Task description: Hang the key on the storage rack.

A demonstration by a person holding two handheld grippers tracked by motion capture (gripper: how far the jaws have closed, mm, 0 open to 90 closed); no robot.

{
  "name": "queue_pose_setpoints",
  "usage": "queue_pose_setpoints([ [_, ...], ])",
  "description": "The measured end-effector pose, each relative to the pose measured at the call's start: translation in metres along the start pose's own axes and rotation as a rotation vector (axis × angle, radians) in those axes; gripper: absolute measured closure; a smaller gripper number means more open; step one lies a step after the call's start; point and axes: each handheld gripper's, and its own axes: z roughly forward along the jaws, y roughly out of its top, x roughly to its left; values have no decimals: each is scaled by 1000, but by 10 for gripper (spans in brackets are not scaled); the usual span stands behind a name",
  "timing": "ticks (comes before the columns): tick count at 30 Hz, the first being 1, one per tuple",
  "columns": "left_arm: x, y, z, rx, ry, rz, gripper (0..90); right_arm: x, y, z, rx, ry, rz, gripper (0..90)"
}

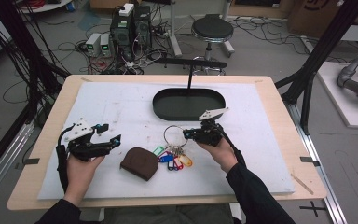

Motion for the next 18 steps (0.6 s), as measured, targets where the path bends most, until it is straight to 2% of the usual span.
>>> queue_pose_setpoints([
  [6,0,0,0,1,0,1,309,2,2,-5,-29,-6,-21,885],
  [13,0,0,0,-1,0,1,309,2,7,-18,-72,-13,-39,885],
  [15,-1,0,0,-2,1,-1,309,2,9,-25,-91,-2,-44,887],
  [18,-1,0,0,-1,-1,3,309,3,10,-29,-96,-3,-54,887],
])
